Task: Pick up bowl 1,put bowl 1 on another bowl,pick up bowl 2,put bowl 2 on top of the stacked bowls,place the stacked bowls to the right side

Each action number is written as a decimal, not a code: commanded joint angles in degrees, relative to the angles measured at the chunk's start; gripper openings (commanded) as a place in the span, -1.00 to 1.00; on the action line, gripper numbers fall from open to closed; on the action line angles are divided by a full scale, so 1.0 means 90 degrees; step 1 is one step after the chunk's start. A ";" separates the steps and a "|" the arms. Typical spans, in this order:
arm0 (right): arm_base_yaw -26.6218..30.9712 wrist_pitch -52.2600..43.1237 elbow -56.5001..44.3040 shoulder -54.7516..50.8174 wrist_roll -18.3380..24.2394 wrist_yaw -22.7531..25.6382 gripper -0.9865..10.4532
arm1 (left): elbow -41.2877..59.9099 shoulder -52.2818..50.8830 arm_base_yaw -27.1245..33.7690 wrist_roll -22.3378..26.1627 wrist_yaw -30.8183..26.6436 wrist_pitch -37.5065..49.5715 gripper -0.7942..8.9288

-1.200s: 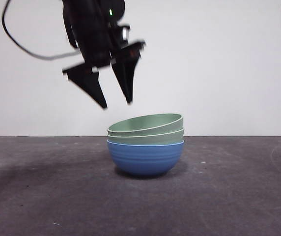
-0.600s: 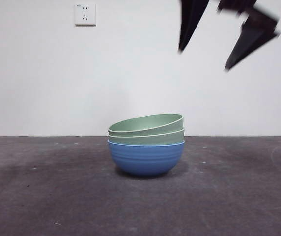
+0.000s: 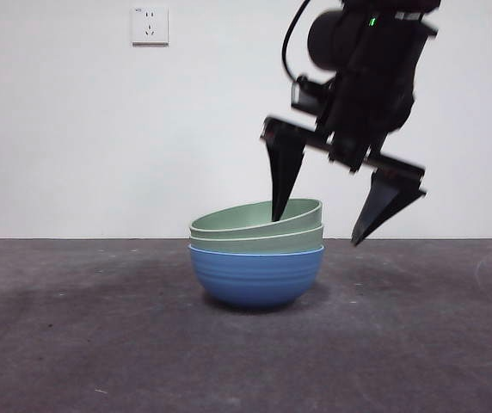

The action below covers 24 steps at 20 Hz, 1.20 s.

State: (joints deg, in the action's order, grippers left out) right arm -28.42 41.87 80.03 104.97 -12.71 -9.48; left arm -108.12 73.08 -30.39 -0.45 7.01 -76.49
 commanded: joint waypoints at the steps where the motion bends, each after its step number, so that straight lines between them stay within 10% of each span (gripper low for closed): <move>1: -0.0005 -0.0182 -0.0015 0.0202 -0.0138 -0.0153 0.05 | 0.0017 -0.0032 0.0010 0.0073 0.0029 -0.0274 -0.17; 18: -0.0017 -0.0333 -0.0015 0.0529 -0.0318 -0.0291 -0.19 | 0.0017 -0.0029 0.0010 0.0070 0.0066 -0.0274 -0.18; 24: -0.0015 -0.0325 -0.0015 0.0529 -0.0313 -0.0289 -0.65 | 0.0017 -0.0029 0.0010 0.0070 0.0066 -0.0270 -0.18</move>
State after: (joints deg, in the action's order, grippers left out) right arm -28.47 39.05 80.03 109.16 -15.25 -12.01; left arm -108.12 72.79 -30.39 -0.45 7.22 -76.51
